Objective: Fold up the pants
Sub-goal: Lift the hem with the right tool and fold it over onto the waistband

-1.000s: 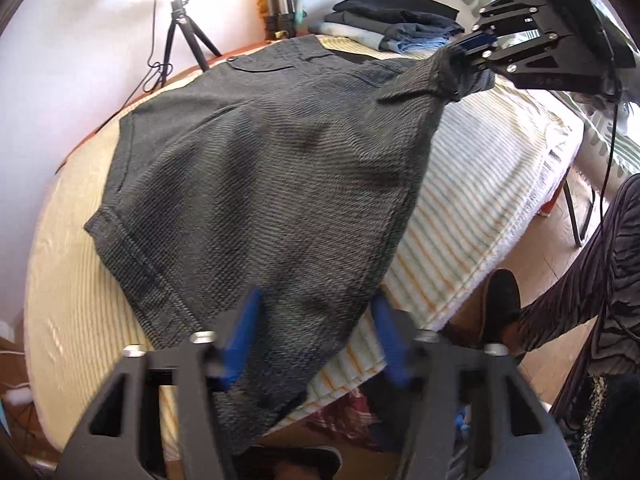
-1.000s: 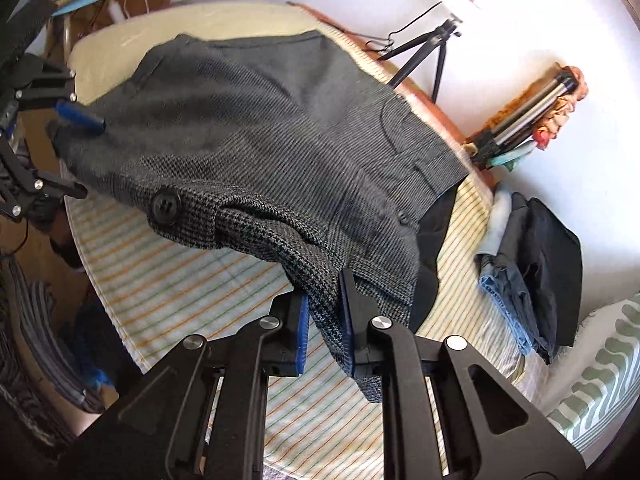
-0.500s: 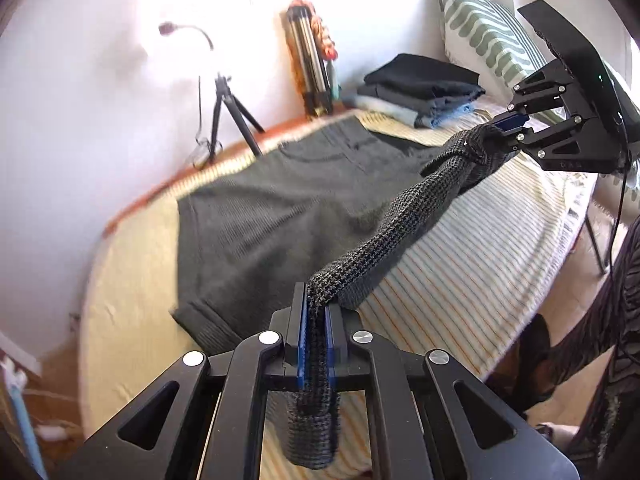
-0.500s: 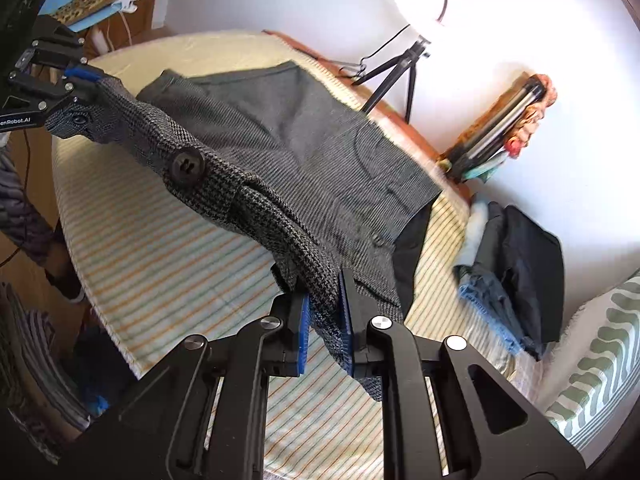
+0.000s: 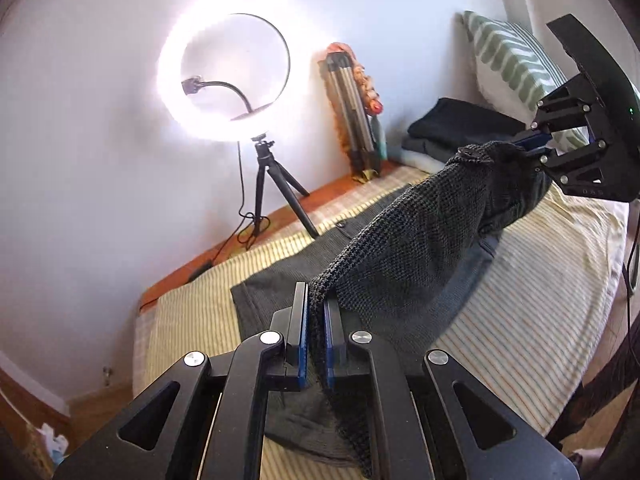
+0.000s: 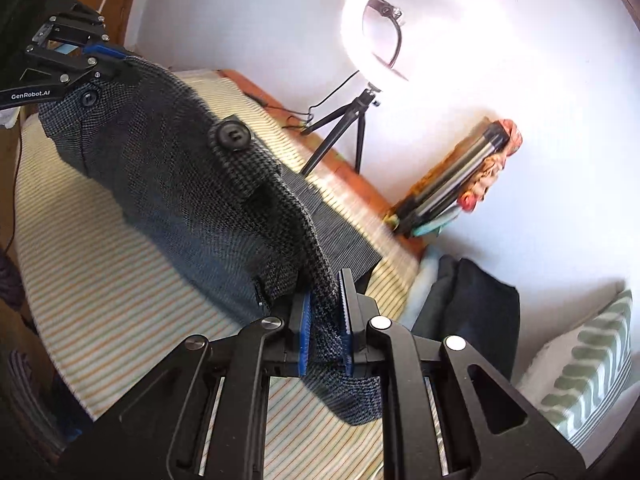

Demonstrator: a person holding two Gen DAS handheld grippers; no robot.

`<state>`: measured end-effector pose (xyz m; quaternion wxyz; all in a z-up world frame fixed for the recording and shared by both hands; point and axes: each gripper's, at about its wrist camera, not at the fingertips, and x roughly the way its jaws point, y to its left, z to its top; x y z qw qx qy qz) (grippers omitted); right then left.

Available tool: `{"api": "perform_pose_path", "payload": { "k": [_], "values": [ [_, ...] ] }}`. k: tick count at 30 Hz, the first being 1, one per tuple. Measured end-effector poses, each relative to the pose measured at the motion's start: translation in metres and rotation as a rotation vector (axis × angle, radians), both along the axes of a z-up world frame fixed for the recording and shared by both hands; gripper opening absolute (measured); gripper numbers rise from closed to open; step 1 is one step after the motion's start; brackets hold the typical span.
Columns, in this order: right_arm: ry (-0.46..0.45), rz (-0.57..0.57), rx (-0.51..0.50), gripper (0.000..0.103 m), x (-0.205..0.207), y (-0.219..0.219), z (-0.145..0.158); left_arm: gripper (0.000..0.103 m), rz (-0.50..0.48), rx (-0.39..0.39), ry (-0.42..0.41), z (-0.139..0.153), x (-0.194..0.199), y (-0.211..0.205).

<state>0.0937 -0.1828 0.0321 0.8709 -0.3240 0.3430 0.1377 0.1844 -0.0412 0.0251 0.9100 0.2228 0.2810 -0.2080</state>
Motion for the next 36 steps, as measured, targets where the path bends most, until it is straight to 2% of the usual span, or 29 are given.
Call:
{"api": "perform_pose_path", "payload": {
  "k": [5,11,20,24,28,30,34,36],
  "values": [
    [0.014,-0.012,-0.012,0.013,0.043,0.004,-0.003,0.005,0.010,0.029,0.002,-0.003,0.041,-0.004],
    [0.044,-0.022,-0.054,0.013,0.095,0.004,-0.020,0.005,0.008,0.075,0.034,-0.021,0.091,-0.010],
    [0.141,-0.050,-0.078,0.013,0.173,-0.002,-0.075,0.005,0.008,0.077,0.124,-0.063,0.147,-0.011],
    [0.188,-0.063,-0.080,0.013,0.200,-0.005,-0.104,0.009,0.016,0.075,0.161,-0.079,0.168,-0.012],
    [0.221,-0.081,-0.089,0.013,0.219,-0.008,-0.130,0.020,0.046,0.013,0.214,-0.087,0.187,-0.008],
    [0.231,-0.092,-0.082,0.013,0.226,-0.010,-0.139,0.031,0.065,-0.026,0.226,-0.086,0.193,-0.002],
    [0.244,-0.103,-0.072,0.013,0.234,-0.009,-0.150,0.033,0.096,-0.131,0.267,-0.076,0.194,0.028],
    [0.248,-0.102,-0.072,0.013,0.237,-0.010,-0.154,0.043,0.096,-0.173,0.306,-0.073,0.185,0.044]
  ]
}}
